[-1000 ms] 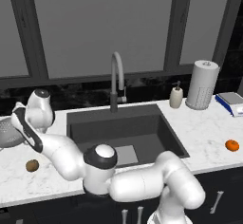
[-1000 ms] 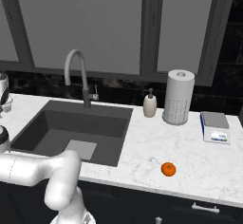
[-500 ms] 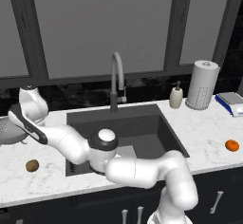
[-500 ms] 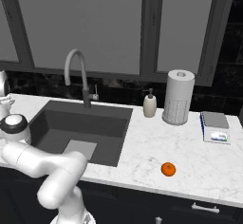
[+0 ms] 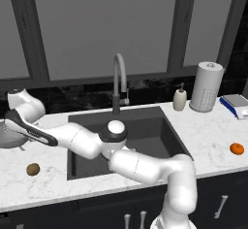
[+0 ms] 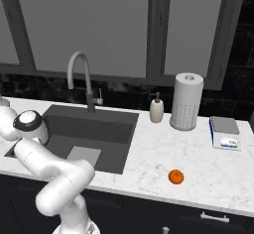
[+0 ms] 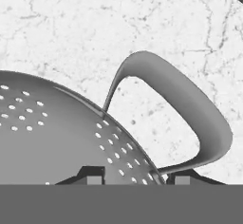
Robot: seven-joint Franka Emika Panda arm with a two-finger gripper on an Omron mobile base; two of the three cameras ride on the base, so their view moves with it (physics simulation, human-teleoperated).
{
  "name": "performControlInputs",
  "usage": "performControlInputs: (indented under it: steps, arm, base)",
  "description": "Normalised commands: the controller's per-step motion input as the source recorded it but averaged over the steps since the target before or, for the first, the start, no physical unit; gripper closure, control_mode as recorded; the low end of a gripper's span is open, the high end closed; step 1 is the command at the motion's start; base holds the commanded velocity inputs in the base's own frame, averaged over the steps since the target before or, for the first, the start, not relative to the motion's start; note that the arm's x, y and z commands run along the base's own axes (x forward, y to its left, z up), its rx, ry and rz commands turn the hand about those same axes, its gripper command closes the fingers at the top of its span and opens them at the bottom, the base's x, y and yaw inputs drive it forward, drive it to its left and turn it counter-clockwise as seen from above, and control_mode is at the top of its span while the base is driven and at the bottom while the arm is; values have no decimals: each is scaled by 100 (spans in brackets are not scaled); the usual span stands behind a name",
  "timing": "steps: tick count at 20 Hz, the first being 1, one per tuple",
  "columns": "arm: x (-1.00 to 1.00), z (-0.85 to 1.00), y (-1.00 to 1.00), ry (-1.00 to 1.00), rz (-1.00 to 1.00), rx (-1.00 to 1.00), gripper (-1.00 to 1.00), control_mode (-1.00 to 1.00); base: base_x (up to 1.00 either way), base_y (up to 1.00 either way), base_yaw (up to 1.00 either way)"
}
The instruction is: Put the colander in the sink, put the orange, kiwi in the colander, and turn on the sink faucet and pour water over the colander.
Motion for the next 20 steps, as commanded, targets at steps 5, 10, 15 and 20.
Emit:
performControlInputs:
  steps: [5, 10, 15, 20]
  arm:
    - [-70, -10, -25, -27, -52, 0, 100, -100]
    - [-34, -6, -20, -39, -57, 0, 100, -100]
    - [-29, 0, -23, -44, -54, 0, 100, -100]
    - [-53, 0, -29, -47, -46, 2, 100, -100]
  base:
    - [0, 0, 0]
    - [0, 0, 0]
    - [0, 0, 0]
    - [0, 0, 0]
